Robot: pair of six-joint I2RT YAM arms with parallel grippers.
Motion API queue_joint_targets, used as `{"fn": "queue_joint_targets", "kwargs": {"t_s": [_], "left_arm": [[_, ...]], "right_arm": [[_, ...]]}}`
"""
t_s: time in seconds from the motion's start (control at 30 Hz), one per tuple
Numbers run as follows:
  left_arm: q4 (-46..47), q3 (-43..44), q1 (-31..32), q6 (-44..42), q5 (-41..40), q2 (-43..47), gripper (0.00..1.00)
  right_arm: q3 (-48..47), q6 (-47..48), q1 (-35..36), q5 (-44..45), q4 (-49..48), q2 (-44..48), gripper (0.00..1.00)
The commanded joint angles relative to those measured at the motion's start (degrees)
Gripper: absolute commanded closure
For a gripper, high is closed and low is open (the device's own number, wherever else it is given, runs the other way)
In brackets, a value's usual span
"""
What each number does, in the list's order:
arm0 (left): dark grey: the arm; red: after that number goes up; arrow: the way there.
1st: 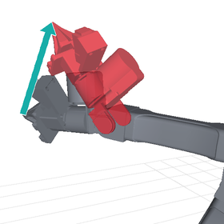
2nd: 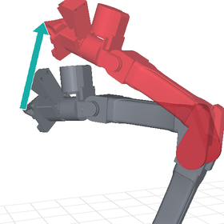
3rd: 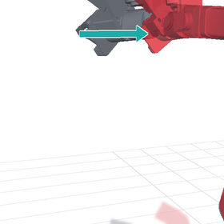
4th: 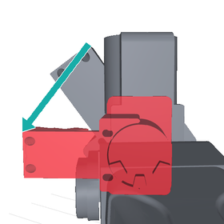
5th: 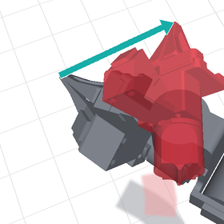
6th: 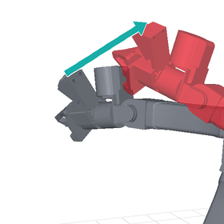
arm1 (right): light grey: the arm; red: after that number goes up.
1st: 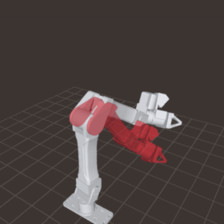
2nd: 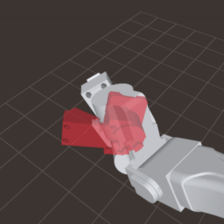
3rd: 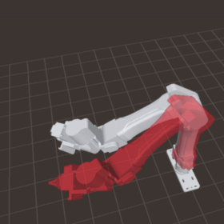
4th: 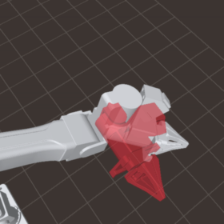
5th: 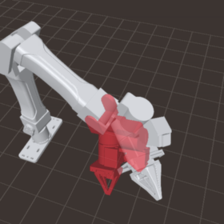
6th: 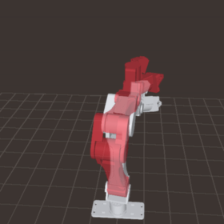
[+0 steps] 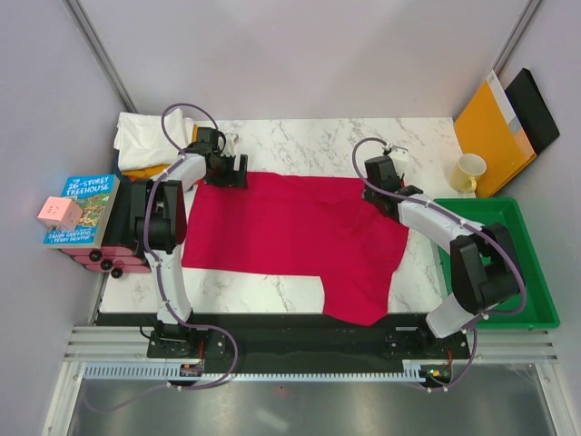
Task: Fold and stack the t-shirts
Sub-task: Fold the flattened tshirt in 1/3 of the way
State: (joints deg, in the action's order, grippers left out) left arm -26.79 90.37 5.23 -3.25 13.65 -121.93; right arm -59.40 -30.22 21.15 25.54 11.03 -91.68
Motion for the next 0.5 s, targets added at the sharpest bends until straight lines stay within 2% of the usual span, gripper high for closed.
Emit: {"fn": "queue_joint_targets", "kwargs": {"t_s": [0.0, 0.2, 0.47], "left_arm": [[-1.69, -0.81, -0.14, 0.52, 0.85, -0.41, 0.05], [-1.78, -0.98, -0.14, 0.52, 0.94, -0.5, 0.05], [-1.69, -0.81, -0.05, 0.79, 0.85, -0.59, 0.05]], "right_arm": [[5.24, -3.35, -0.58, 3.99, 1.98, 0.8, 0.53], [7.36, -3.97, -0.58, 3.29, 1.98, -2.1, 0.57], [5.09, -3.53, -0.58, 1.35, -0.66, -3.86, 0.53]]}}
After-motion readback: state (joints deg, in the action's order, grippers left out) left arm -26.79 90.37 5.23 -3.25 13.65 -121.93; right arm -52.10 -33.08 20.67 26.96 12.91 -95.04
